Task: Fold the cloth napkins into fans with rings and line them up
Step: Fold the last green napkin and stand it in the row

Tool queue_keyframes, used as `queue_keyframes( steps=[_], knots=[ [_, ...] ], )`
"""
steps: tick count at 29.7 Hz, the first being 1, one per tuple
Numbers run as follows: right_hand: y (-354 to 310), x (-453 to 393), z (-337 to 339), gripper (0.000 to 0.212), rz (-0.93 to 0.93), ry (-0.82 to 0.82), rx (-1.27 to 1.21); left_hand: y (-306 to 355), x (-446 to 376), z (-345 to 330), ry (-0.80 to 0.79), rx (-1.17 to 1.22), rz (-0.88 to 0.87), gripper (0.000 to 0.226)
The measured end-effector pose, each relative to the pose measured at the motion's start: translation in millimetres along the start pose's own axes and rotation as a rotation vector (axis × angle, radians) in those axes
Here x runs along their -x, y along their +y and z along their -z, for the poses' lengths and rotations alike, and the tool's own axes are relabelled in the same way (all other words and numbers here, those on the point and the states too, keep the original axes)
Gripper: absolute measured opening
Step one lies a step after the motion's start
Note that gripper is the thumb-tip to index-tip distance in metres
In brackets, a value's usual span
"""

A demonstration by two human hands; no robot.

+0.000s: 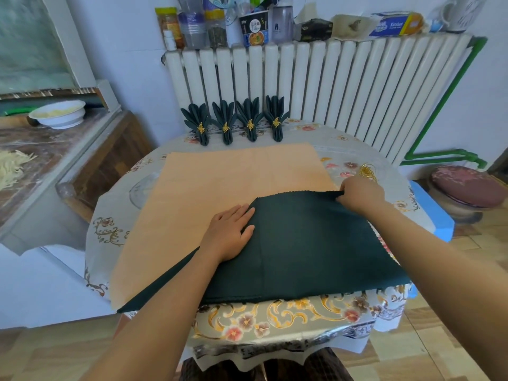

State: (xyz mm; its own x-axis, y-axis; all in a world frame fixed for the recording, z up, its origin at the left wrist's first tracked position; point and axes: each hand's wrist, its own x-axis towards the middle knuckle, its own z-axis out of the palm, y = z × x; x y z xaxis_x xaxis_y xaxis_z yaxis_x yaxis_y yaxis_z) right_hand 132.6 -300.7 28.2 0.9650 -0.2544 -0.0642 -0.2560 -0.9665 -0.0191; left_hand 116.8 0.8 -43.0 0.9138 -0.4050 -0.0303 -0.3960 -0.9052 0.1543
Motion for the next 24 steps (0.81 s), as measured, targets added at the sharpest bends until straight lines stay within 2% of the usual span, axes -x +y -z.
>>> queue_keyframes(
  steps=[4, 6, 9, 10, 12, 14, 17, 24],
  knots=[
    [-5, 59, 4, 0.021, 0.036, 0.163, -0.232, 3, 0, 1, -0.004, 0.011, -0.016, 0.05],
    [-15, 86, -6, 0.02, 0.077, 0.223, -0.369, 2, -1, 2, 0.039, 0.024, -0.017, 0.05],
    [-29, 125, -25, 0.014, 0.078, 0.302, -0.517, 11, 3, 6, 0.145, -0.01, -0.048, 0.066],
    [-34, 134, -32, 0.012, 0.066, 0.329, -0.541, 15, 3, 6, 0.165, -0.034, -0.069, 0.065],
    [-46, 149, -45, 0.011, 0.063, 0.368, -0.543, 22, 2, 6, 0.159, -0.027, -0.049, 0.045],
    [-58, 160, -57, 0.009, 0.096, 0.401, -0.513, 29, 3, 4, 0.153, 0.08, 0.014, 0.039],
    [-72, 168, -74, 0.008, 0.167, 0.467, -0.473, 34, 8, -1, 0.18, 0.234, 0.087, 0.041],
    [-85, 186, -86, 0.017, 0.286, 0.498, -0.489, 37, 12, -4, 0.196, 0.191, 0.086, 0.048]
  ],
)
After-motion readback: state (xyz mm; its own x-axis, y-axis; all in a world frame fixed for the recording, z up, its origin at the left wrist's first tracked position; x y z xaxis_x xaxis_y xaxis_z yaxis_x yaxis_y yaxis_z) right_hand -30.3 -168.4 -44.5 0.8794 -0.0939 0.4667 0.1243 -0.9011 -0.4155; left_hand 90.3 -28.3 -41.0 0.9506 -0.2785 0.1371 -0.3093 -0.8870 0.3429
